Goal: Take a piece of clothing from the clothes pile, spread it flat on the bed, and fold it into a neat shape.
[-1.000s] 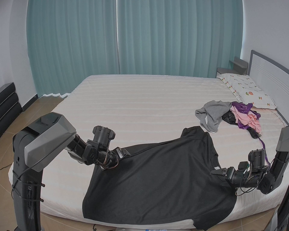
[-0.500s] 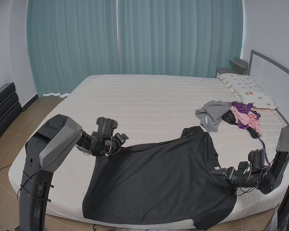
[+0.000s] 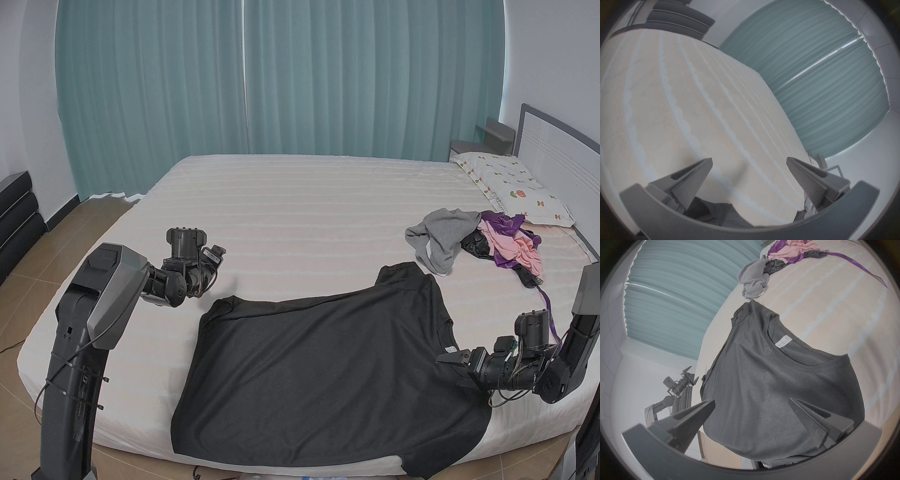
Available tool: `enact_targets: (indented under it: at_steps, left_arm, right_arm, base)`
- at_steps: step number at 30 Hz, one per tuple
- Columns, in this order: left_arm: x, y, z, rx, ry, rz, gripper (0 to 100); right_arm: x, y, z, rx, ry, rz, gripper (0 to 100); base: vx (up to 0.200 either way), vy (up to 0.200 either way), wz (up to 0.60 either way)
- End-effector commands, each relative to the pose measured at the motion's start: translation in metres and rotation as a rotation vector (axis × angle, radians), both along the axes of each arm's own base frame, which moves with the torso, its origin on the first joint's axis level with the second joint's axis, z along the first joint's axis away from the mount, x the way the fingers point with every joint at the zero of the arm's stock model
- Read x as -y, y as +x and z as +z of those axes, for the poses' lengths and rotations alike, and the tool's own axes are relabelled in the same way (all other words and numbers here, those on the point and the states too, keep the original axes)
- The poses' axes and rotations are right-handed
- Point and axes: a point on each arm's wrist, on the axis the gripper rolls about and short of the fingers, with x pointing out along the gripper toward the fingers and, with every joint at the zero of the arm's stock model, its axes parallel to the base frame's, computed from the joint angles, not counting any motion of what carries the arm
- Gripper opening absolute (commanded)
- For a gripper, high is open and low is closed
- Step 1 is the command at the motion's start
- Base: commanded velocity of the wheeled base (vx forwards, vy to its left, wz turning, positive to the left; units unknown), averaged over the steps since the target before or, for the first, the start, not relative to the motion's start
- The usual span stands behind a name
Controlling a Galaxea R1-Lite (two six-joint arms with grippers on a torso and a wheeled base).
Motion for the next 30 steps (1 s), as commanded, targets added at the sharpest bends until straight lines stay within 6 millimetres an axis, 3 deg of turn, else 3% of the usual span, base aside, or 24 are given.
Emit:
enact_targets:
  at_steps: [1,9,23,30]
  left_arm:
    - [-0.006,-0.005,-0.006,-0.035,0.010,-0.068,100]
    - [-0.001,-0.013,-0.025,-0.076,0.094,-0.221,100]
    - [0.004,-0.030,-0.026,-0.073,0.150,-0.290,100]
    - [0.011,-0.033,-0.038,-0.085,0.214,-0.337,100]
  right_arm:
    - [0.000,0.000,-0.001,-0.006,0.000,0.002,100]
    - [-0.001,0.001,-0.005,-0.017,-0.001,0.003,100]
    - [0.000,0.002,-0.007,0.012,0.001,0.000,100]
    - [-0.001,0.000,-0.007,0.009,0.001,0.001,100]
  base:
    - [0.000,0.000,0.00]
    - [0.000,0.000,0.00]
    - [0.000,0.000,0.00]
    - [0.000,0.000,0.00]
